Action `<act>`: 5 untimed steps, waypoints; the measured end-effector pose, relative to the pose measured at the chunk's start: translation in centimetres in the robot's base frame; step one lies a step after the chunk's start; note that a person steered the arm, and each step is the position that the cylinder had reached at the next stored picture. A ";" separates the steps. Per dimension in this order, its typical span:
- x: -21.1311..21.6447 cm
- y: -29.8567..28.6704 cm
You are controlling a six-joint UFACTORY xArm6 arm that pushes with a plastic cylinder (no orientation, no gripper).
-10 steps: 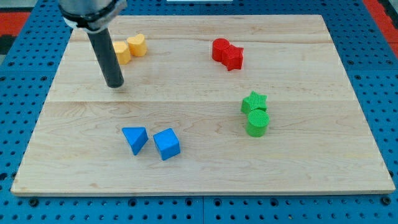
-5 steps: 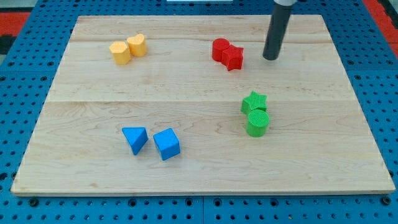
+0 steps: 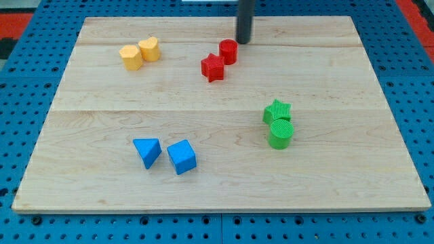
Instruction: Push red blocks to the center of the board
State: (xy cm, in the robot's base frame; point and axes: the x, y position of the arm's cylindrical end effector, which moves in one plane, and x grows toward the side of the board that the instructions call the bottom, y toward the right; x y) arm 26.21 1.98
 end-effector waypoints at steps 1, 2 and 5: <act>1.7 -2.5; -1.6 -1.6; -5.4 -16.9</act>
